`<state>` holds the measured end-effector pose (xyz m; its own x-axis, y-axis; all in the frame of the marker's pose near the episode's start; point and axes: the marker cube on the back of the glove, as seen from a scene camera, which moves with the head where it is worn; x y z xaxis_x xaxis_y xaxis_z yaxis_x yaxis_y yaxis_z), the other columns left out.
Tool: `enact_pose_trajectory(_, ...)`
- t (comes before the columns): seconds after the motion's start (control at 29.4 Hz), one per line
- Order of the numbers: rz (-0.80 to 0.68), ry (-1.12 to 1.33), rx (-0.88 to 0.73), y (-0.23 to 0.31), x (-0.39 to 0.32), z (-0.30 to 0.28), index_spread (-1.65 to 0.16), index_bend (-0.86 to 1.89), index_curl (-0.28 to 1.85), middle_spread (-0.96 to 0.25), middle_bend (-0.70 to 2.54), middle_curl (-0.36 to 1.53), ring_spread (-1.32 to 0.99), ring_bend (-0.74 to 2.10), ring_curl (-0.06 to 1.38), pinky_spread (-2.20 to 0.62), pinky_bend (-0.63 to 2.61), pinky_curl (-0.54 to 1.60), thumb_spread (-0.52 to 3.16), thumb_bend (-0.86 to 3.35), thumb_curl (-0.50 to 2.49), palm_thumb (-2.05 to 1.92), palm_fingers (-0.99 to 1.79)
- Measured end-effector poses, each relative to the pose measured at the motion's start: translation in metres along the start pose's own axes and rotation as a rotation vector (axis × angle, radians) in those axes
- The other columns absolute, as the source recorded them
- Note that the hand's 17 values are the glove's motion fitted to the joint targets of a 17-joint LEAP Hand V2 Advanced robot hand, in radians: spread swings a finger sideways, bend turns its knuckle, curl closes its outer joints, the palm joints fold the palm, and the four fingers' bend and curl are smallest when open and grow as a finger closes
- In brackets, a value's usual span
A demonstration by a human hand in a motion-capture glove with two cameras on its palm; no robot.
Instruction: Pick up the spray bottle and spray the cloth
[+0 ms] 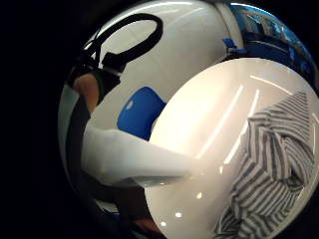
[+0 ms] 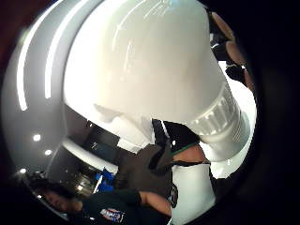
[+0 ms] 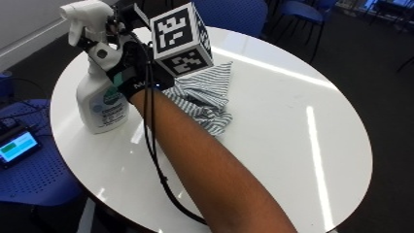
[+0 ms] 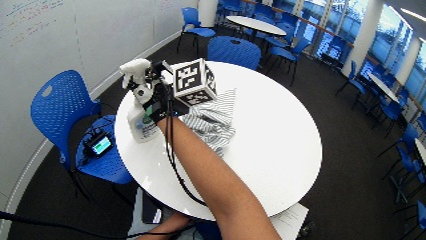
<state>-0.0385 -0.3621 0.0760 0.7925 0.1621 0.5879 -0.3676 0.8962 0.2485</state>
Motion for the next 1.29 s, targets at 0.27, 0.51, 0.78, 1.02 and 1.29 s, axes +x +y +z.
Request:
enact_pose_trajectory(0.27,0.015,0.088,-0.036,0.004,0.010,0.006,-0.33,0.05,0.27,-0.15,0.38,0.39,-0.16,0.62,0.38,0.03,0.40,0.36,1.08,-0.02,0.45,0.68,0.72)
enact_pose_trajectory(0.51,0.023,0.138,-0.043,0.010,0.020,0.014,-0.33,0.04,0.22,-0.16,0.38,0.39,-0.16,0.62,0.38,0.06,0.40,0.35,1.06,-0.03,0.43,0.68,0.71)
enact_pose_trajectory(0.78,-0.048,0.240,-0.061,0.012,0.021,0.018,-0.31,-0.01,0.16,-0.16,0.38,0.39,-0.17,0.66,0.39,0.07,0.44,0.37,0.99,-0.04,0.39,0.62,0.68)
enact_pose_trajectory(1.02,-0.112,0.309,-0.028,0.017,0.019,0.002,-0.28,0.00,0.10,-0.12,0.29,0.37,-0.15,0.61,0.38,0.09,0.57,0.41,0.95,-0.05,0.37,0.57,0.39)
enact_pose_trajectory(1.29,-0.267,0.441,-0.123,0.044,0.015,-0.026,-0.36,0.12,0.13,-0.08,0.23,0.35,-0.11,0.45,0.33,0.15,0.60,0.40,0.97,-0.05,0.33,0.42,0.19)
